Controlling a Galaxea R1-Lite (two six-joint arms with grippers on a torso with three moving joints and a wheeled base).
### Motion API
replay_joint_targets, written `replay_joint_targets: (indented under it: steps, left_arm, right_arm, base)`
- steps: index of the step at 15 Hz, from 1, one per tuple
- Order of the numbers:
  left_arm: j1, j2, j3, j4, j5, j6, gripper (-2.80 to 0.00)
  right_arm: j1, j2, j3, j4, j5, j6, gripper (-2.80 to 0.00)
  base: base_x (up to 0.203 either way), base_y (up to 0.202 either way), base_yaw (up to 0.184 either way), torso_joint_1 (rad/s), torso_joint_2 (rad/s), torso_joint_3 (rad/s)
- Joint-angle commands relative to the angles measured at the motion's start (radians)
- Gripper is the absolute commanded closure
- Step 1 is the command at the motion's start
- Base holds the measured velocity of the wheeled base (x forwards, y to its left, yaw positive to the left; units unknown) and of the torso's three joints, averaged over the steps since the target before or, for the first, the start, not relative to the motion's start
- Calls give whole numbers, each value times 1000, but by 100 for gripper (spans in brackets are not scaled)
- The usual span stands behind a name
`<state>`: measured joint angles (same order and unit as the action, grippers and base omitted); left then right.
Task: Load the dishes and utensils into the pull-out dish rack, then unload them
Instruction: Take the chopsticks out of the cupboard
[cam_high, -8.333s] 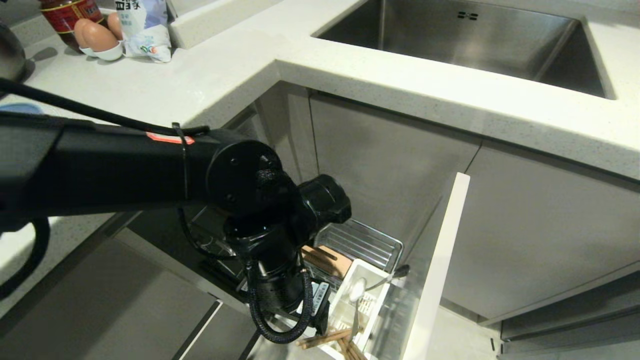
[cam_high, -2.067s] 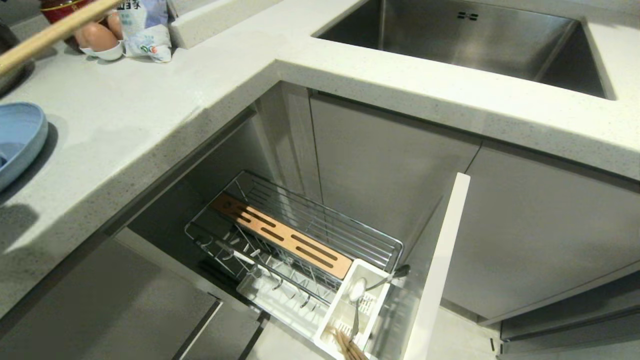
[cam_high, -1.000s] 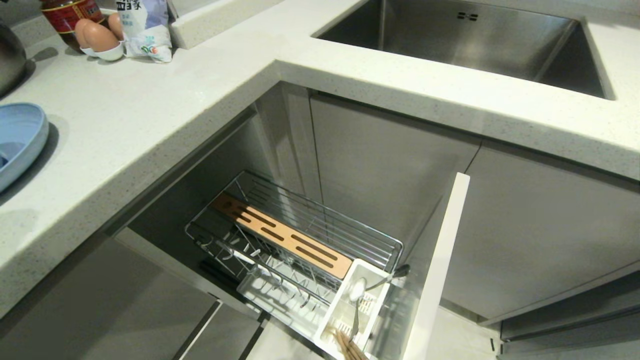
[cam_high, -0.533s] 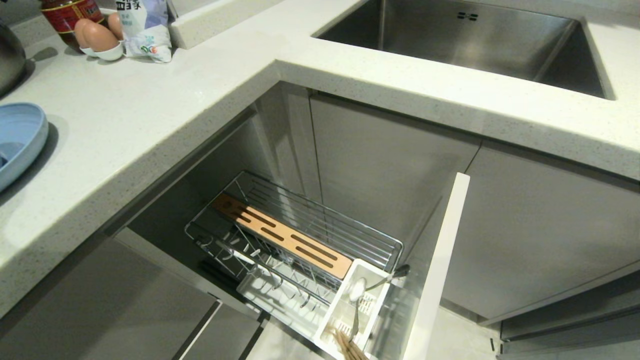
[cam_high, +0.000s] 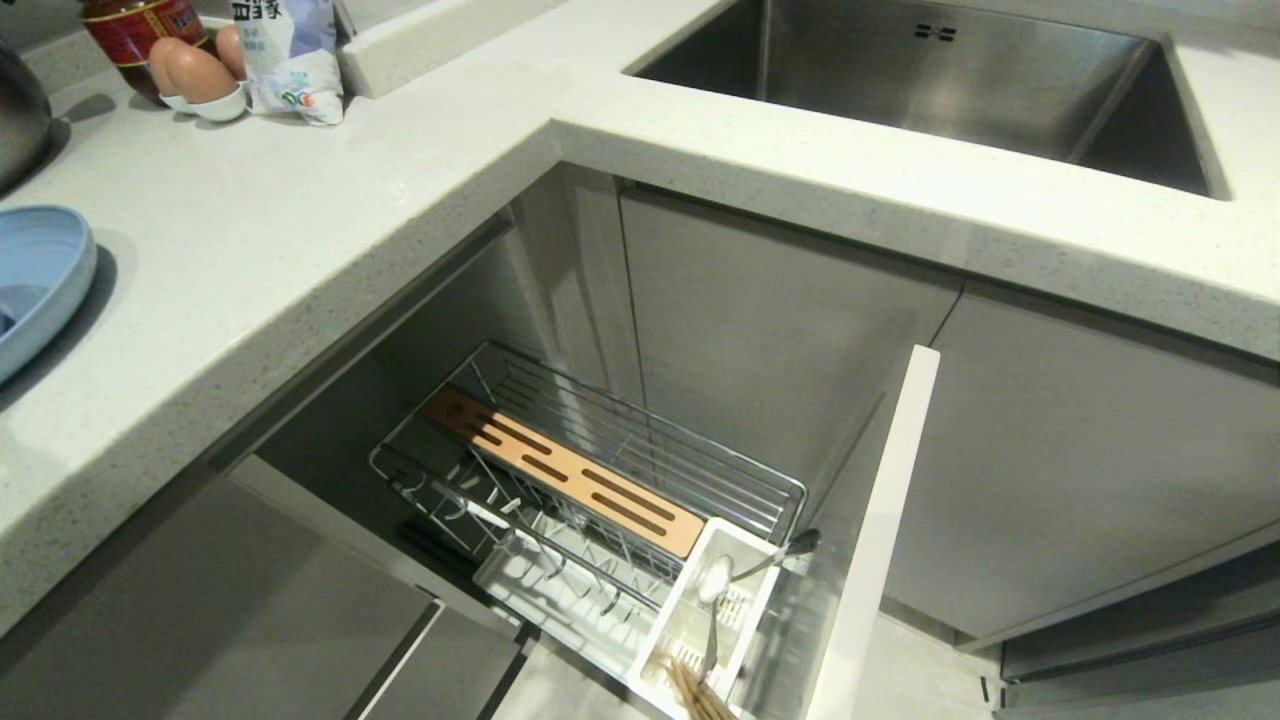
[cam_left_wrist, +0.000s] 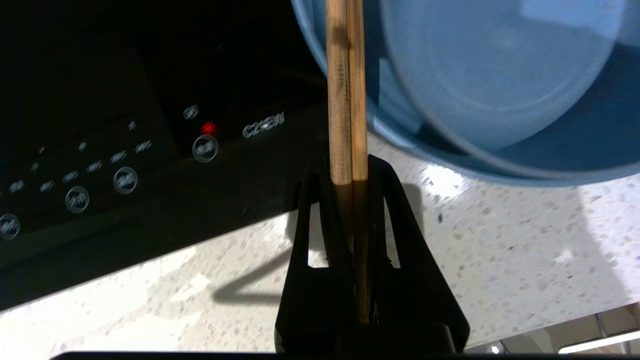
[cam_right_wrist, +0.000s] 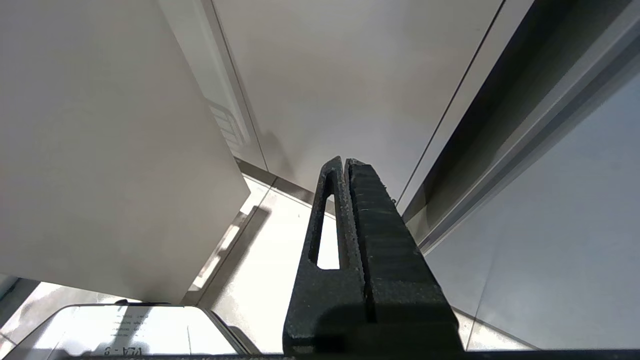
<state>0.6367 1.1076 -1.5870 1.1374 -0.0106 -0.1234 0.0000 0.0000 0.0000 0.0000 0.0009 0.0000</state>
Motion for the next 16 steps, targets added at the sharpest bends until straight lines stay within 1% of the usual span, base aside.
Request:
replay_joint_targets:
  steps: [1,6,9,12,16]
  left_arm:
    - [-12,17,2,-12,-6,-1,0]
    - [-38,35,4,-39,-11,-2,0]
    - [-41,39,0,-44,-38,-1,0]
    - [-57,47,-1,-54,-40,-1,0]
    - [-57,50,4,-57,-41,-1,0]
  right_arm:
    - [0,0,0,0,-1,0,0]
    - [0,0,0,0,1,0,0]
    - [0,0,0,0,1,0,0]
    - [0,0,0,0,0,0,0]
    - [0,0,0,0,0,0,0]
  base:
    - [0,0,0,0,0,0]
    - [0,0,0,0,0,0]
    - [0,0,0,0,0,0]
    - [0,0,0,0,0,0]
    - [0,0,0,0,0,0]
